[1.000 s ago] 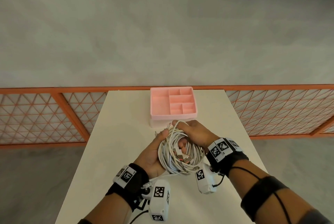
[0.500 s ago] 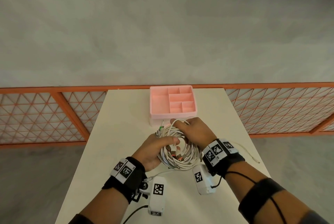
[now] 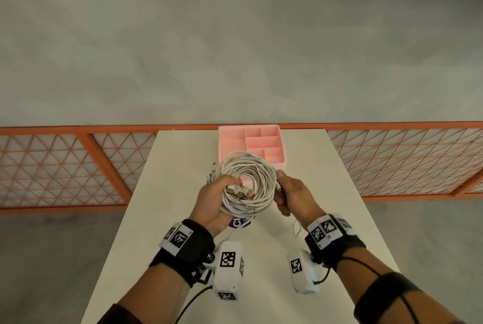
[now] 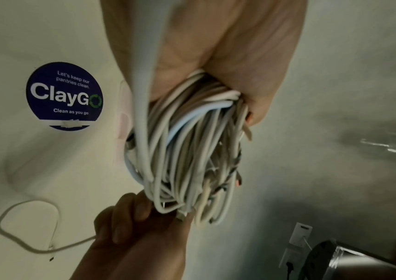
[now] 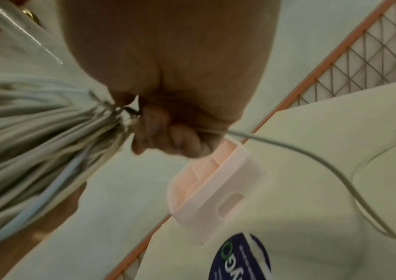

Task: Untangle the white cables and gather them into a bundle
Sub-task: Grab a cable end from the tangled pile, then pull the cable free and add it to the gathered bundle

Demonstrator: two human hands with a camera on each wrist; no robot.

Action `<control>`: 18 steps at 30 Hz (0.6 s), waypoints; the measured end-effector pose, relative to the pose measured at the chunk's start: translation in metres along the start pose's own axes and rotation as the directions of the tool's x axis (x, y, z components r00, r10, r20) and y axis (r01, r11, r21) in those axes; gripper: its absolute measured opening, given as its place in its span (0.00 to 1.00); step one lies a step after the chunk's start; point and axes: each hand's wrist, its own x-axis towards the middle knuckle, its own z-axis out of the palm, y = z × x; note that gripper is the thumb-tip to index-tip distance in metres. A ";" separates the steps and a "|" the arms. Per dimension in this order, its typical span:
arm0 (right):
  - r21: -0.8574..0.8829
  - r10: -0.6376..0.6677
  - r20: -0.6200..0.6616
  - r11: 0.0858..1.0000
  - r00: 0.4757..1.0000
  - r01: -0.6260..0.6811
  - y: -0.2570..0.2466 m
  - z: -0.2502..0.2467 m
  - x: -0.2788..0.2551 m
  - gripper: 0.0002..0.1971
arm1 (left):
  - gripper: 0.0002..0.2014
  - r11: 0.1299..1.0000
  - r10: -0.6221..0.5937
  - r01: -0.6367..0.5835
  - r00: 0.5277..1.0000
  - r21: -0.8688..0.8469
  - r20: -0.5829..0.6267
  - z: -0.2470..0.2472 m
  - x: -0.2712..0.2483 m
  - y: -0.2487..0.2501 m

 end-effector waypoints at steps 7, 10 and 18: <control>-0.079 -0.070 -0.149 0.995 0.986 0.058 0.019 0.011 -0.009 0.21 | 0.05 0.999 0.027 -0.025 0.994 0.022 -0.102 0.009 0.000 -0.008; -0.299 -0.094 -0.043 0.951 0.995 0.077 0.022 0.015 -0.018 0.21 | 0.08 0.998 0.049 -0.053 0.981 -0.016 -0.187 0.010 0.003 -0.006; -0.854 -0.065 0.221 0.469 0.973 0.225 0.013 0.029 -0.034 0.15 | 0.08 0.991 0.122 -0.134 0.920 -0.007 -0.373 0.008 0.010 -0.010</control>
